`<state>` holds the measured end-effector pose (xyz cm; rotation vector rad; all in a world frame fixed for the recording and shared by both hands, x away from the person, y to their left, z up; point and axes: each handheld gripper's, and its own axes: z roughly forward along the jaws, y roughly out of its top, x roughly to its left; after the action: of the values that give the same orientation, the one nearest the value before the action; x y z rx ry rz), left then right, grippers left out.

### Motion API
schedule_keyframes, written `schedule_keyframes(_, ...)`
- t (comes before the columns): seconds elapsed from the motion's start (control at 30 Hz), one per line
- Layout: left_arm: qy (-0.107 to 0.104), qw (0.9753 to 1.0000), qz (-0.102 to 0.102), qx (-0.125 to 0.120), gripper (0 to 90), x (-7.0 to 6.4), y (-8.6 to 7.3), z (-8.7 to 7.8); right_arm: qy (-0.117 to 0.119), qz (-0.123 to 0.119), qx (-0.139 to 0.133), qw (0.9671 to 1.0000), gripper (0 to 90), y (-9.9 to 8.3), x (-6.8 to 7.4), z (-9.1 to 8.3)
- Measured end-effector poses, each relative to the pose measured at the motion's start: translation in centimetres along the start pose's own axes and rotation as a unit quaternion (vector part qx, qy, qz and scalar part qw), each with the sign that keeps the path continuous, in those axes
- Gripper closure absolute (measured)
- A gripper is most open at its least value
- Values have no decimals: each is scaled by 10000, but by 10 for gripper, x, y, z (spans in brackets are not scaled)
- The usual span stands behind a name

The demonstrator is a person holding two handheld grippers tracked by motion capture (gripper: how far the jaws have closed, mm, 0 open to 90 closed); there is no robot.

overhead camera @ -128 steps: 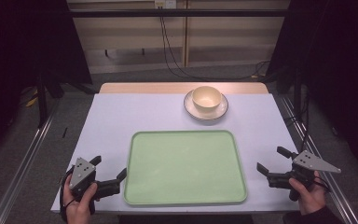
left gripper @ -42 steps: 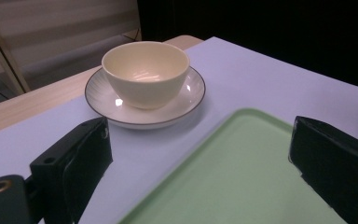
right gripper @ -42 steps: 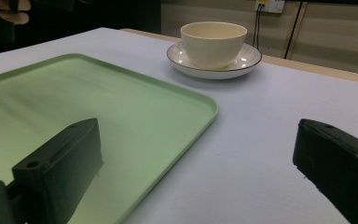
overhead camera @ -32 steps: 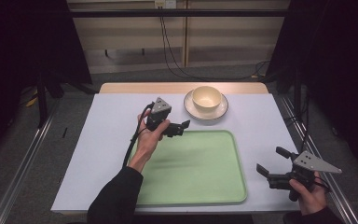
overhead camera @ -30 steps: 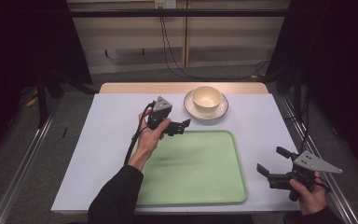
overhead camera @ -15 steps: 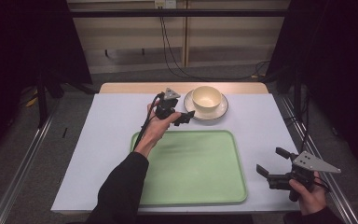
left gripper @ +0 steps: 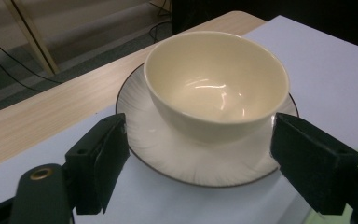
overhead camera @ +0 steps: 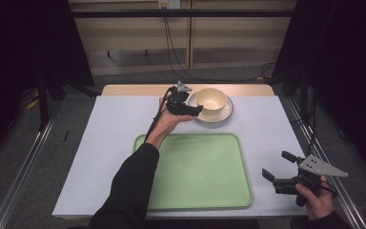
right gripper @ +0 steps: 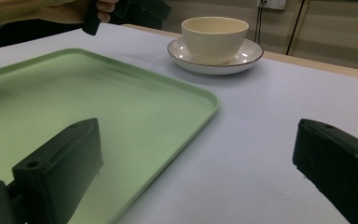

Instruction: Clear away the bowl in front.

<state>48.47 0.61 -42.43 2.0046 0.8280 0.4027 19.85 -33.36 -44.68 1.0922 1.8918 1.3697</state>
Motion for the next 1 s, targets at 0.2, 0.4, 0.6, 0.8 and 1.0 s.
schedule_keyframes(0.2,139,9997,-204,72,225,1,13,17,18,13,-63,10000,12,1,0,0)
schedule_keyframes(0.4,182,9981,-434,390,292,1,20,33,36,19,-80,10000,12,1,0,-1)
schedule_keyframes(0.6,255,9958,-519,715,346,6,20,48,62,13,-82,9999,12,1,0,-1)
schedule_keyframes(0.8,182,9928,-709,950,390,6,21,56,48,0,-85,10000,12,0,1,-2)
schedule_keyframes(1.0,198,9906,-860,1048,425,2,21,65,51,-6,-76,10000,13,1,0,-2)
